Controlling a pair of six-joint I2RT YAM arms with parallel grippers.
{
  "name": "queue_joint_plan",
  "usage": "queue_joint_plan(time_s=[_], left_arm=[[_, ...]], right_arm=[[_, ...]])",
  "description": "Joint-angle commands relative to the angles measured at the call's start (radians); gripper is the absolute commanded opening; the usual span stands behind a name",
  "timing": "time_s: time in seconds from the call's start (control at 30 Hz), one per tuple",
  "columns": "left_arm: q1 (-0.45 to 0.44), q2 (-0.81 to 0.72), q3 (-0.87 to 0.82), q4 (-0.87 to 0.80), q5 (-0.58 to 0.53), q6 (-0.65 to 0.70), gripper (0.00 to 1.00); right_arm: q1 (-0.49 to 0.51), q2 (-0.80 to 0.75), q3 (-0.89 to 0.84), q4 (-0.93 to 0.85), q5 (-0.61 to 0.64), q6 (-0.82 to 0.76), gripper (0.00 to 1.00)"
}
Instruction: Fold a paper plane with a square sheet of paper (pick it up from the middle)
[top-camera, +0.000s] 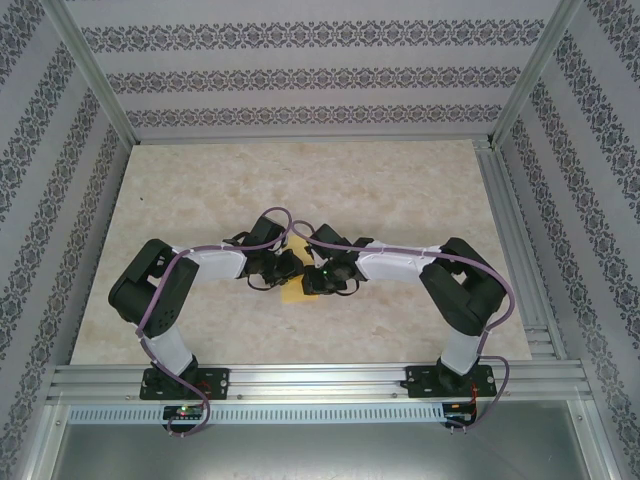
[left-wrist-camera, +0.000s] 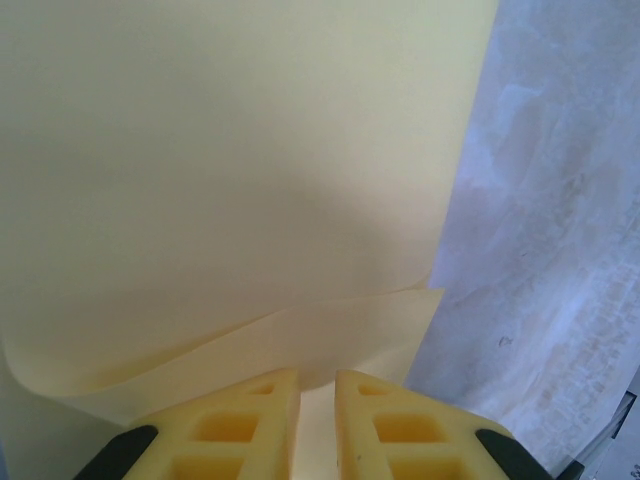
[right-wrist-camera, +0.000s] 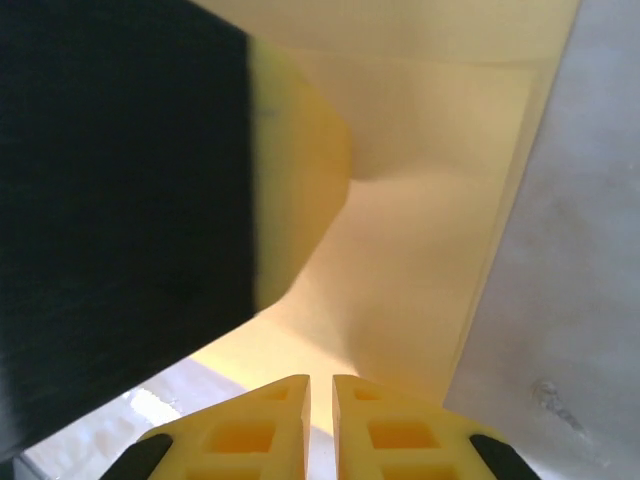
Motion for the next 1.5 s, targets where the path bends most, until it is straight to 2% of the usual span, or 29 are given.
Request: queue_joint_plan(time_s=[0.0,0.3,0.5,0.87,0.97,1.17,1.3,1.47], left_arm=[[-0.005,0.029,0.008,-0.060,-0.037,0.025,0.19],[0.017,0.051,0.023,-0.043,0.003,0.065,0.20],[0.090,0.066,0.006,0.005,0.060,0.106,0.22],[0.251,0.050,0.013,-0.017,0.073,0.207,0.22],[0.271,0.034,0.036,-0.039,0.075,0.235,0.22],[0.259,-0.110,0.042,-0.072,0.101,0.252,0.23],[0.209,-0.209,0.011,-0.100,0.083,0.247,0.23],[0.145,-0.253,-0.065,-0.034,0.085,0.183,0.23]], right_arm=[[0.000,0.020,-0.027,0.030,-0.008,0.013,0.14],[-0.026,0.055,-0.126,0.019,0.019,0.032,0.14],[-0.030,0.051,-0.160,0.032,0.017,0.047,0.14],[-0.033,0.073,-0.172,0.032,0.014,0.064,0.13],[-0.033,0.069,-0.170,0.032,0.013,0.066,0.13],[-0.032,0.049,-0.157,0.039,0.000,0.076,0.13],[-0.033,0.013,-0.132,0.056,-0.024,0.085,0.13],[-0.033,-0.065,-0.070,0.107,-0.065,0.096,0.14]])
